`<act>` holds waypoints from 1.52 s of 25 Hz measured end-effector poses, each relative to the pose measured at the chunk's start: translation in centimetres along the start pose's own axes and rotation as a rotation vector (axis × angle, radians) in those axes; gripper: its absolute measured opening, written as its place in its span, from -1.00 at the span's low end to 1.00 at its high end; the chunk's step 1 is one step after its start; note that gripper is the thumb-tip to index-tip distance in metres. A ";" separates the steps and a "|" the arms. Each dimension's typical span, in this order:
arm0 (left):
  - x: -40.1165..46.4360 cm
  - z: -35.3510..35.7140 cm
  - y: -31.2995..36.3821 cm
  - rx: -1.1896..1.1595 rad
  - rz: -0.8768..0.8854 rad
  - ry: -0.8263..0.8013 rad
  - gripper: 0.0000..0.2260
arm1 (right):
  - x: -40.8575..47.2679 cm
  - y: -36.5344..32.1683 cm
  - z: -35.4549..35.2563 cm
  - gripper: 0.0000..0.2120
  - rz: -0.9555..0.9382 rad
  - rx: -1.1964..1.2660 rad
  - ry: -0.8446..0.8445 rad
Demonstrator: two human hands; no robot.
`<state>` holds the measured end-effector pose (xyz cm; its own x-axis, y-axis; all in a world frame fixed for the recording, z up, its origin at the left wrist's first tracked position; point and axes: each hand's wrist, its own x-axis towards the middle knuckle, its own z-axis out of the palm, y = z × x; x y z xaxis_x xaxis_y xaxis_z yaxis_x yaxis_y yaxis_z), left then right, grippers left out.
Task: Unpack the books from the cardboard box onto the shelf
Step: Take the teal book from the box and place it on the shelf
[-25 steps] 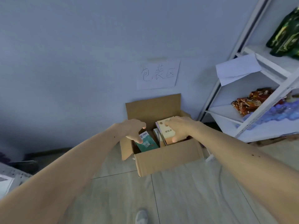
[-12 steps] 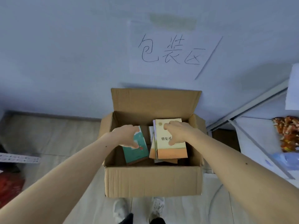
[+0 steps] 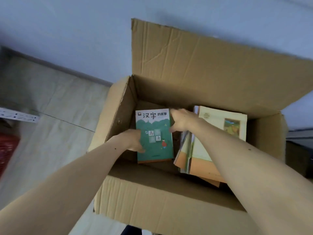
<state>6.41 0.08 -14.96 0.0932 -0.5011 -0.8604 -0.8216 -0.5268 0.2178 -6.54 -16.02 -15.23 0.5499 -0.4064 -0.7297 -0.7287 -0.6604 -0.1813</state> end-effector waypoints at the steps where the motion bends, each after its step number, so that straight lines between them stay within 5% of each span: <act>1: 1.1 1.0 -0.5 -0.029 -0.016 -0.026 -0.41 | 1.6 0.2 1.1 -0.30 0.032 0.011 -0.001; 9: 7.7 6.0 -2.2 -0.631 -0.200 -0.008 -0.35 | 9.6 -0.2 4.7 -0.25 0.214 0.228 -0.012; 14: 8.0 6.4 -2.2 -0.985 -0.418 -0.018 -0.51 | 11.0 -1.2 6.2 -0.18 0.345 0.757 -0.039; 21: 5.5 5.5 -1.1 -1.226 -0.365 -0.081 -0.68 | 9.7 -1.3 6.3 -0.30 0.405 1.186 -0.062; 25: 1.1 3.4 -0.2 -1.258 -0.349 0.056 -0.58 | 5.9 -2.2 2.6 -0.27 0.355 1.316 -0.045; 30: -6.2 -0.6 0.4 -1.165 -0.229 0.247 -0.57 | -1.8 -3.9 -3.3 0.07 0.251 1.535 0.034; 34: -14.1 -4.3 1.0 -1.134 -0.093 0.349 -0.50 | -9.2 -6.1 -9.2 -0.23 0.116 1.505 0.191; 38: -24.3 -8.8 1.1 -1.054 -0.014 0.433 -0.46 | -17.1 -10.5 -15.7 -0.06 -0.075 1.448 0.303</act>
<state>8.21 5.67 10.24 0.4530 -0.5775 -0.6792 0.0434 -0.7467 0.6638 -1.85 -12.04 9.56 0.5334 -0.6343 -0.5596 -0.3583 0.4299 -0.8287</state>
